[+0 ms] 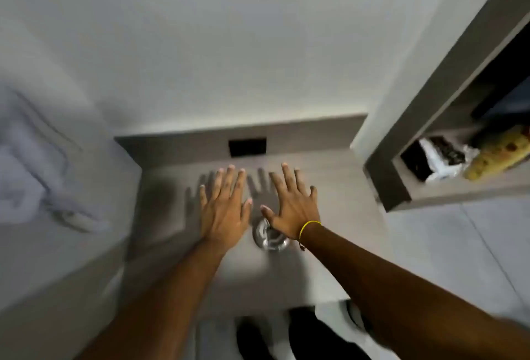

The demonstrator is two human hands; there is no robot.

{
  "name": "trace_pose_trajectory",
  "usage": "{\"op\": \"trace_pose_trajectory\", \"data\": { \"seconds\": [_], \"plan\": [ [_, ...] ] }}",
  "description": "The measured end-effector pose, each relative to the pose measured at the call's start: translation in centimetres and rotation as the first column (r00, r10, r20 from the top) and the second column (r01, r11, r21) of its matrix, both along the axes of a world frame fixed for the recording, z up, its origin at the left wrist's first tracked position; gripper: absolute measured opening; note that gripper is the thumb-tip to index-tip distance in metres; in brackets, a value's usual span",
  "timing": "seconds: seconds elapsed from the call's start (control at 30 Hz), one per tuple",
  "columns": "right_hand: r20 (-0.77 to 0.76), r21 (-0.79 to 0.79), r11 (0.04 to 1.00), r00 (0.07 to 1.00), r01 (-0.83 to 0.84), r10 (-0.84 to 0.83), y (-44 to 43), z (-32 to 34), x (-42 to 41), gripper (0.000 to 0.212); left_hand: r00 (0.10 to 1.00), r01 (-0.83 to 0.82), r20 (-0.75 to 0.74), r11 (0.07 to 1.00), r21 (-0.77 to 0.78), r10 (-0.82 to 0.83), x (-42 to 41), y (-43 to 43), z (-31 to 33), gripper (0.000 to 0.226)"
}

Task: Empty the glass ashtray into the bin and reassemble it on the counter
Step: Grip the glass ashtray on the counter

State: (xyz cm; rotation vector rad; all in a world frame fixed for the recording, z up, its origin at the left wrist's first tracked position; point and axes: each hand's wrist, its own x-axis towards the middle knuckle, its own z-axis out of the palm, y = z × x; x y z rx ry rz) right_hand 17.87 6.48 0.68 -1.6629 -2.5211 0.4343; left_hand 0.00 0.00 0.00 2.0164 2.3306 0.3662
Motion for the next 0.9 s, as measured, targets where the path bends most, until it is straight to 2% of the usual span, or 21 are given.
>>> {"op": "trace_pose_trajectory", "data": {
  "seconds": [0.03,0.13,0.2,0.3,0.47,0.7,0.9],
  "plan": [
    [0.05,-0.116,0.993,0.999,-0.004,0.009,-0.7,-2.4,0.2,0.096,0.999,-0.037,0.013,0.997,-0.073,0.038,0.7,-1.3,-2.9,0.073],
    [0.117,-0.22,0.975,0.992,-0.02,0.047,-3.0,-7.9,0.6,0.1,0.99,-0.118,0.055,0.977,-0.179,0.129,2.0,-5.8,-10.3,0.068],
    [0.11,-0.219,0.973,0.989,-0.073,0.099,-4.0,-10.3,0.7,0.102,0.986,-0.1,0.102,0.955,-0.28,0.133,2.9,-8.5,-14.1,0.068],
    [0.095,-0.2,0.972,0.985,-0.125,0.147,-3.2,-11.4,0.5,0.106,0.989,-0.11,0.056,0.941,-0.321,0.135,3.3,-9.8,-17.1,0.068],
    [0.099,-0.174,0.966,0.972,-0.192,0.211,-1.5,-11.4,0.6,0.109,0.987,-0.138,0.045,0.958,-0.253,0.154,3.2,-10.2,-18.2,0.068],
    [0.136,-0.293,0.909,0.928,-0.297,0.347,0.9,-10.1,-0.3,0.107,0.981,-0.156,0.072,0.957,-0.243,0.179,3.4,-10.3,-17.8,0.071],
    [0.132,-0.321,0.885,0.91,-0.336,0.393,0.8,-9.6,-0.3,0.116,0.98,-0.162,0.078,0.958,-0.239,0.185,3.5,-10.4,-17.8,0.07]
  ]
}}
